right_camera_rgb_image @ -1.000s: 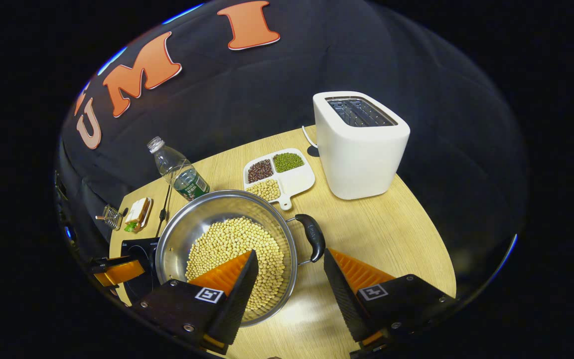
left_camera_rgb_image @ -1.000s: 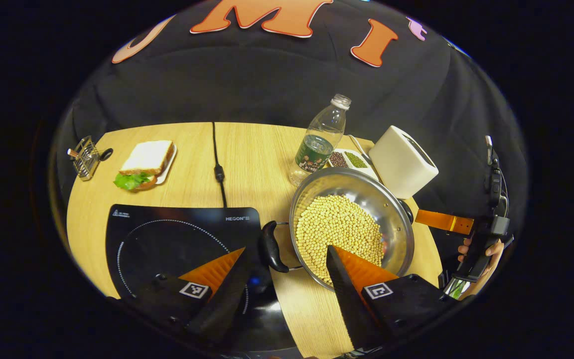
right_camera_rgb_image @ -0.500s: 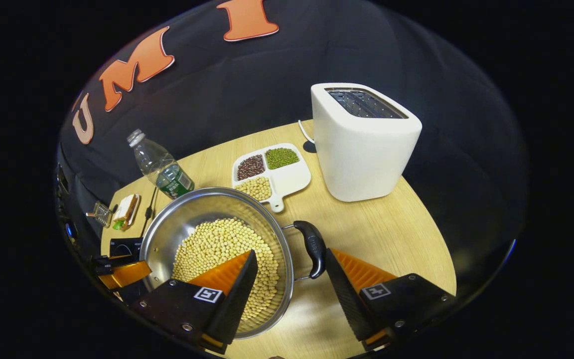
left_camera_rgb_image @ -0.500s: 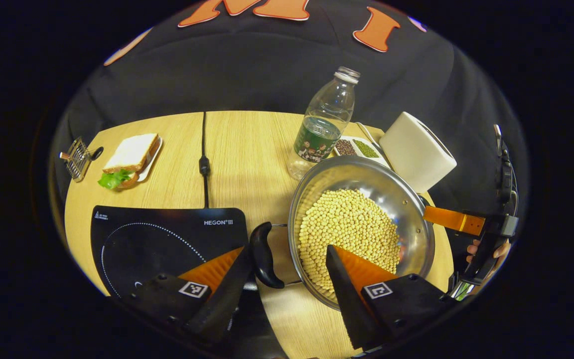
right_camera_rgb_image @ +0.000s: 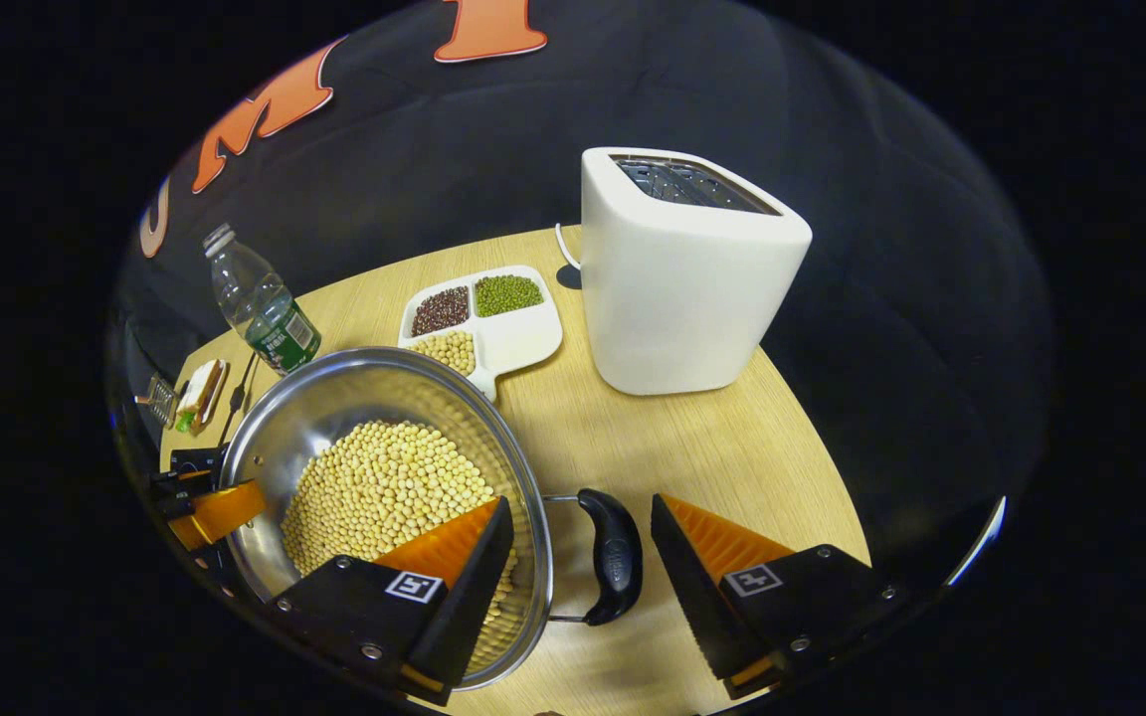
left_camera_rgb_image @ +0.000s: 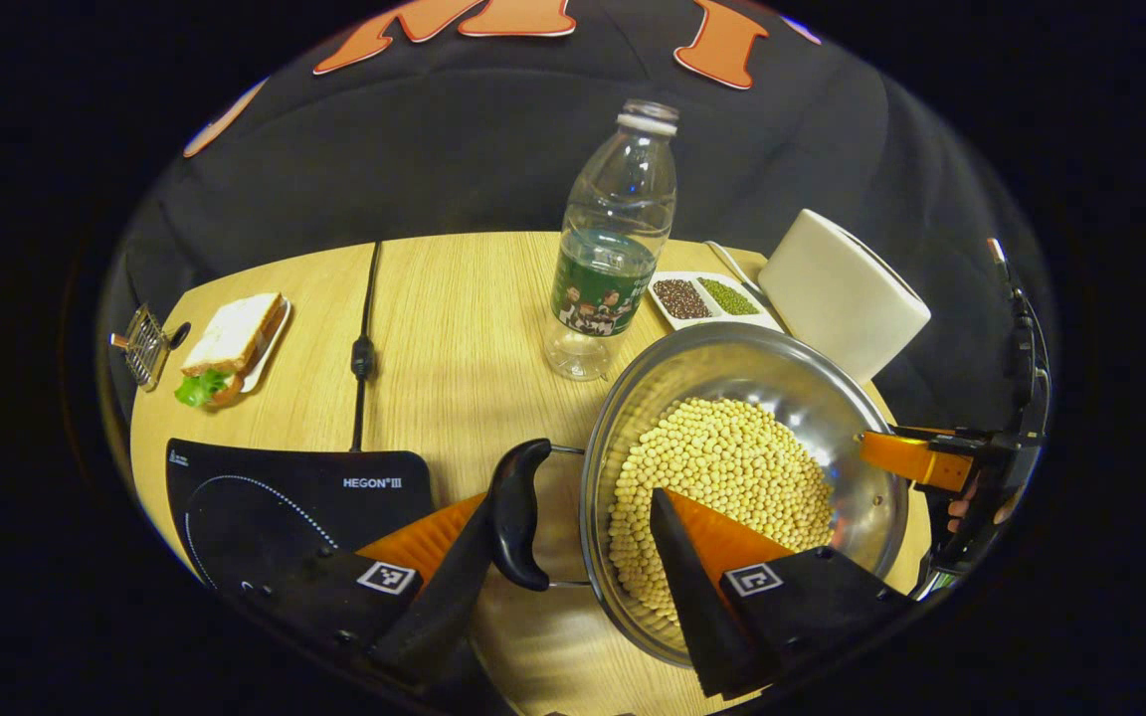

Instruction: First push the handle of the pot to place it horizontally, then grasp the pot with both hands and set it on the induction cooktop.

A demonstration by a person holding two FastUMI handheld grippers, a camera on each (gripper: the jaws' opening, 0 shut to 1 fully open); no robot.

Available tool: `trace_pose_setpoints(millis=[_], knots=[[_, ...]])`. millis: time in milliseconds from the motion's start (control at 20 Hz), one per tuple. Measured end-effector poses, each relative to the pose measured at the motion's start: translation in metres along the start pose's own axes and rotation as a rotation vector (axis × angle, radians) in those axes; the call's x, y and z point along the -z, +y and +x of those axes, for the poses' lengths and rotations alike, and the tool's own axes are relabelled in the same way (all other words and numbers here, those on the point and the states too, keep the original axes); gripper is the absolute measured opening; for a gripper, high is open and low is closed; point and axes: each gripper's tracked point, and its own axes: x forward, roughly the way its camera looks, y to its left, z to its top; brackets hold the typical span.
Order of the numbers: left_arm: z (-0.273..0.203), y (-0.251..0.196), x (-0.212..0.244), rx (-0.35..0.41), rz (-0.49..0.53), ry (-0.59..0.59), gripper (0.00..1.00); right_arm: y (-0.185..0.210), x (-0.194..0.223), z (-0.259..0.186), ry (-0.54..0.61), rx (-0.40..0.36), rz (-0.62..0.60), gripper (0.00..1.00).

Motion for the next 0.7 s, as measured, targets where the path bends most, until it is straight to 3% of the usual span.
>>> trace_pose_setpoints(millis=[50, 350, 500, 550, 650, 700], knots=[[0.004, 0.000, 0.000, -0.003, 0.009, -0.005, 0.99, -0.002, 0.004, -0.001, 0.005, 0.006, -0.007, 0.88], [0.024, 0.011, -0.001, -0.059, 0.079, -0.032, 0.96, 0.002, 0.020, 0.007, 0.039, 0.006, 0.002, 0.88], [0.030, 0.016, -0.004, -0.091, 0.111, -0.048, 0.89, -0.001, 0.027, 0.011, 0.059, 0.014, -0.002, 0.82], [0.032, 0.017, -0.005, -0.097, 0.120, -0.057, 0.94, -0.001, 0.029, 0.012, 0.065, 0.018, -0.006, 0.80], [0.034, 0.017, -0.009, -0.106, 0.138, -0.077, 0.88, 0.002, 0.031, 0.015, 0.063, 0.013, 0.009, 0.78], [0.035, 0.018, -0.011, -0.106, 0.134, -0.091, 0.93, 0.002, 0.031, 0.013, 0.061, 0.008, 0.020, 0.77]])
